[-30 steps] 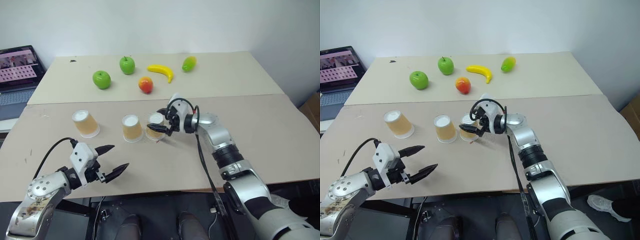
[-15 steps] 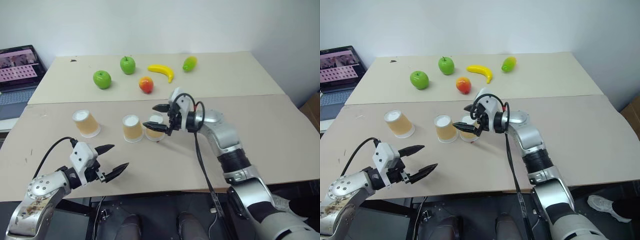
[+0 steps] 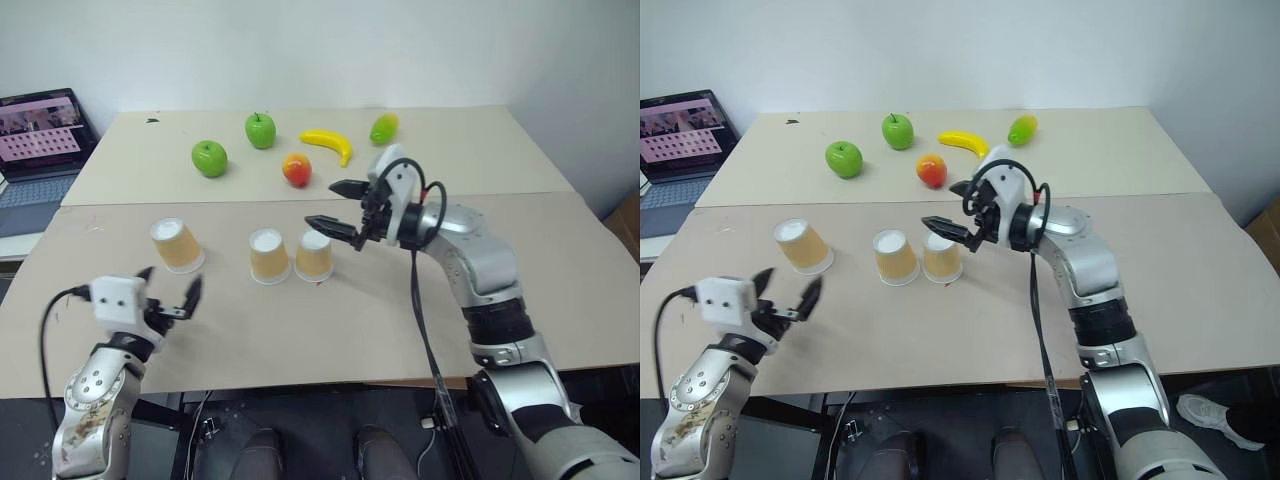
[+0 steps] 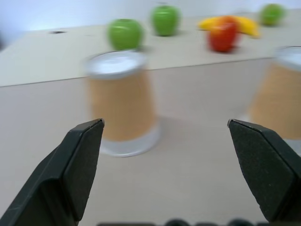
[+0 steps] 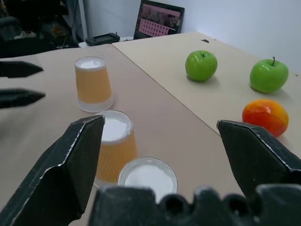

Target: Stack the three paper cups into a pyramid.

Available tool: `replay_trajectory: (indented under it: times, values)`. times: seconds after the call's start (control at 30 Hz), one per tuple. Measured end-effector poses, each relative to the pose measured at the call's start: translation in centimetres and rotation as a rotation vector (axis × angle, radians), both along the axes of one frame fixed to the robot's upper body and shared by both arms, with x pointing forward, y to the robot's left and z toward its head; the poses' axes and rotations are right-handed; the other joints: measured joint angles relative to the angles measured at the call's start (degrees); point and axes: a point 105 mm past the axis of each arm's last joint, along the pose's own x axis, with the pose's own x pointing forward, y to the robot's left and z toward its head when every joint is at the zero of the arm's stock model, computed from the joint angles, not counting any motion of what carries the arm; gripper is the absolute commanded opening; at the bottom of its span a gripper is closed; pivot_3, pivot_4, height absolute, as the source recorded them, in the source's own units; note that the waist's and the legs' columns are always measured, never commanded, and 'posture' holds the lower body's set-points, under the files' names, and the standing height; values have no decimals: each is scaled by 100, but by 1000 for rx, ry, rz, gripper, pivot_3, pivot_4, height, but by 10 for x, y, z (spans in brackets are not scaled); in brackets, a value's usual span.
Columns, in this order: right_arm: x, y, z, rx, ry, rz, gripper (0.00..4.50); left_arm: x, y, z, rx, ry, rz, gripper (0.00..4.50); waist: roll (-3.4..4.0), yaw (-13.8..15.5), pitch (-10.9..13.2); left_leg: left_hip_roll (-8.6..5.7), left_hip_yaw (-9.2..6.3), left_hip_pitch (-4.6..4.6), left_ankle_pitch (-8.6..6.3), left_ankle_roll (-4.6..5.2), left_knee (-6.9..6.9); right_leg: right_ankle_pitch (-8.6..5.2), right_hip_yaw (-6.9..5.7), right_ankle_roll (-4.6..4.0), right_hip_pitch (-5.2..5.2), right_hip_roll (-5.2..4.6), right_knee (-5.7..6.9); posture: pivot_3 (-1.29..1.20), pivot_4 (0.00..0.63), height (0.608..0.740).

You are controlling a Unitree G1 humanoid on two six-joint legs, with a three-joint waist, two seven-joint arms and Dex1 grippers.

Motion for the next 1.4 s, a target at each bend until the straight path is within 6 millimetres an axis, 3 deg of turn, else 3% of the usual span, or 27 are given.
replay_trajectory:
  times: [0.13,0.23,0.47,0.63,0.8,1.0,1.2,1.4]
  values:
    - [-24,-7,6,46,26,81,4465,2,-1,-14,2,19,46,4500,0,34,0,0,-5,3,0,0,8,0,-6,0,9,3,4,0,150,732]
    - [-40,-12,17,78,17,132,4465,15,-6,-14,2,12,9,4500,-4,45,-3,0,-6,8,0,0,13,0,-10,0,18,6,2,0,150,732]
    - [-42,-16,17,80,27,106,4465,51,-9,-3,48,17,-138,4500,-5,-10,-3,1,-7,5,0,0,13,0,-10,1,12,8,2,0,150,732]
    - [-52,-22,3,26,46,119,4465,68,1,4,59,24,-169,4500,-6,3,-3,0,-9,3,0,0,13,0,-13,1,13,6,1,0,150,732]
    - [-75,-13,-17,-108,32,234,4465,74,6,6,48,25,-192,4500,-6,-20,-3,1,-10,5,0,0,13,-1,-12,1,13,7,2,0,150,732]
    - [-80,-3,-32,-206,-10,289,4465,77,3,3,38,37,-218,4500,-7,-6,-3,0,-11,5,0,0,13,-1,-13,1,14,6,0,0,150,732]
    - [-75,-5,-31,-217,-38,274,4465,81,4,4,38,37,-225,4500,-8,5,-3,0,-12,5,1,-1,13,0,-14,1,13,7,2,0,150,732]
    - [-69,-6,-27,-224,-57,257,4465,92,2,28,58,-15,-261,4500,-8,3,-3,0,-11,4,1,-1,13,0,-14,1,12,6,0,0,150,732]
